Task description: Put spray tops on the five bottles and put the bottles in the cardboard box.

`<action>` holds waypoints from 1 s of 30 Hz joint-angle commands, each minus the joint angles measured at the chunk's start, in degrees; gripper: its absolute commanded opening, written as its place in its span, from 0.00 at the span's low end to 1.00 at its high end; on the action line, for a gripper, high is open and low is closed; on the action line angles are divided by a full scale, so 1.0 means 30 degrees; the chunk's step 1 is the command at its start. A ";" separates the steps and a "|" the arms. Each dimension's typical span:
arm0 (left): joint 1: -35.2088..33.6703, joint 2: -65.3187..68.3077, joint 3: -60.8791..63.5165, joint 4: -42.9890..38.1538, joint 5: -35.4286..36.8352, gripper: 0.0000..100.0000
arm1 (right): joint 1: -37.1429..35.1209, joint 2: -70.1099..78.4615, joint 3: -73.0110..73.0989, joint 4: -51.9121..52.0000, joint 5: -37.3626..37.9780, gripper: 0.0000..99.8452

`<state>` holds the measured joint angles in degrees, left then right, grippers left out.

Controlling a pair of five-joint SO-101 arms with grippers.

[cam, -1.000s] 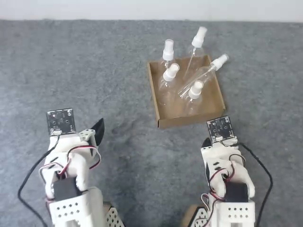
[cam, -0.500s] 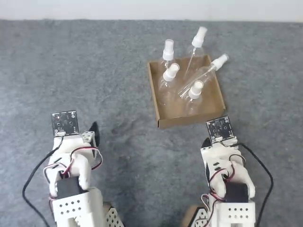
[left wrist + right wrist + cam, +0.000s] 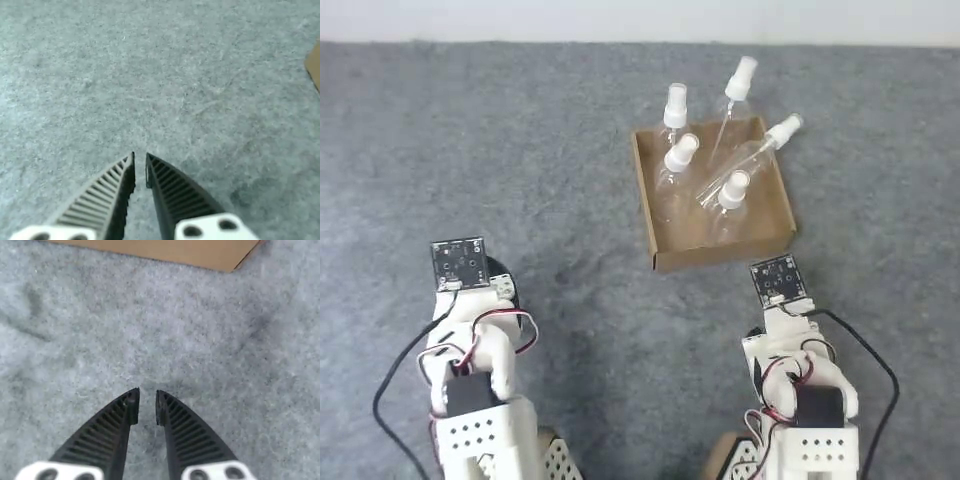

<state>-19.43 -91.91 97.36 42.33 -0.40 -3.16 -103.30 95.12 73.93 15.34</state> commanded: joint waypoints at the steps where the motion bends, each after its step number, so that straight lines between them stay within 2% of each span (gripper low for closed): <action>1: -0.0088 -0.0029 -0.0161 -0.0527 -0.0147 0.03 | 0.0132 -0.0249 0.0440 0.0132 0.0264 0.02; 12: -0.0059 -0.0029 -0.0132 -0.0469 -0.0117 0.03 | 0.0103 -0.0249 0.0440 0.0132 0.0264 0.02; 15: -0.0059 -0.0029 -0.0132 0.1348 -0.0117 0.03 | 0.0132 -0.0249 0.0440 0.0132 0.0264 0.02; 18: -0.0088 -0.0205 -0.0220 0.4894 -0.0117 0.03 | 0.0103 -0.0249 0.0440 0.0132 0.0264 0.02; 24: -0.0059 -0.1963 -0.0161 0.5890 -0.0117 0.03 | 0.0103 -0.0249 0.0440 0.0132 0.0264 0.02; 30: -0.0059 -0.3458 -0.0220 0.8879 -0.0117 0.03 | 0.0103 -0.0249 0.0440 0.0132 0.0264 0.02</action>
<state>-19.43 -99.74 97.36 66.33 -0.40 -3.16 -103.30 95.12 73.93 15.43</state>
